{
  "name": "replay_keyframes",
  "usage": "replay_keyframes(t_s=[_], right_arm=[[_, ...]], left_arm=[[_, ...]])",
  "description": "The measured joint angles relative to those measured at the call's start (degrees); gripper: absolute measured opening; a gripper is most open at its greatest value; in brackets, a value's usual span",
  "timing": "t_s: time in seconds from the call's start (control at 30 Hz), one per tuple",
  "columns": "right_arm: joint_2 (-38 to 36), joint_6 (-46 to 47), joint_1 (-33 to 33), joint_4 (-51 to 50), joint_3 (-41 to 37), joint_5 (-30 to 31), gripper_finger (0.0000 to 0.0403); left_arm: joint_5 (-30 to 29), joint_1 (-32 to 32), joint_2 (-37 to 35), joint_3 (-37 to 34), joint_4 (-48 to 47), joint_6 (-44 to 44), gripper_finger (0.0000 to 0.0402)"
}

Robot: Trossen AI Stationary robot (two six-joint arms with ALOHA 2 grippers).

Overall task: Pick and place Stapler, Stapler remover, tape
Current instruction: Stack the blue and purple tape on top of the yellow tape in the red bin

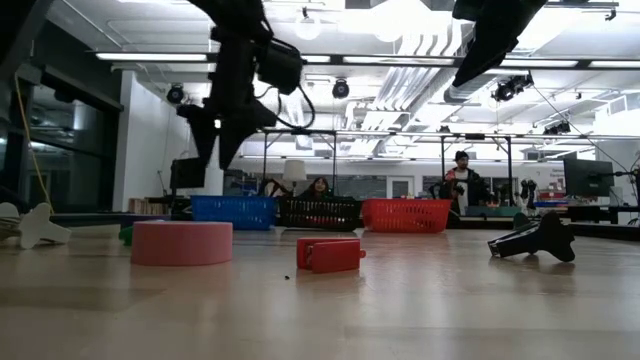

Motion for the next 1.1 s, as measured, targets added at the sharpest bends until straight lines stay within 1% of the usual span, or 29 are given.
replay_keyframes(t_s=[0.23,0.4,0.47,0.53,0.63,0.87,1.0,1.1], right_arm=[[0.0,-0.3,0.0,0.0,0.0,0.0,0.0208],[0.0,-0.1,0.0,0.0,0.0,0.0,0.0209],[0.0,-0.1,0.0,0.0,0.0,0.0,0.0209],[0.0,0.0,0.0,0.0,0.0,0.0,0.0209],[0.0,0.0,0.0,0.0,0.0,0.0,0.0209],[0.0,0.4,0.0,0.0,0.0,0.0,0.0209],[0.0,0.5,0.0,0.0,0.0,0.0,0.0209],[0.0,0.5,0.0,0.1,0.0,0.0,0.0209]], left_arm=[[2.9,-3.6,-7.5,-12.2,6.8,-9.1,0.0211],[6.6,-5.6,-9.3,-20.0,12.3,-14.1,0.0211],[6.9,-5.8,-9.2,-22.2,14.4,-15.4,0.0211],[7.2,-5.8,-9.2,-24.1,15.0,-16.1,0.0211],[7.6,-5.6,-9.2,-26.8,19.0,-17.1,0.0211],[7.9,-5.6,-9.2,-31.9,23.5,-17.4,0.0211],[8.8,-5.6,-9.2,-33.2,24.9,-16.9,0.0209],[9.3,-5.6,-9.2,-33.3,25.0,-15.8,0.0192]])
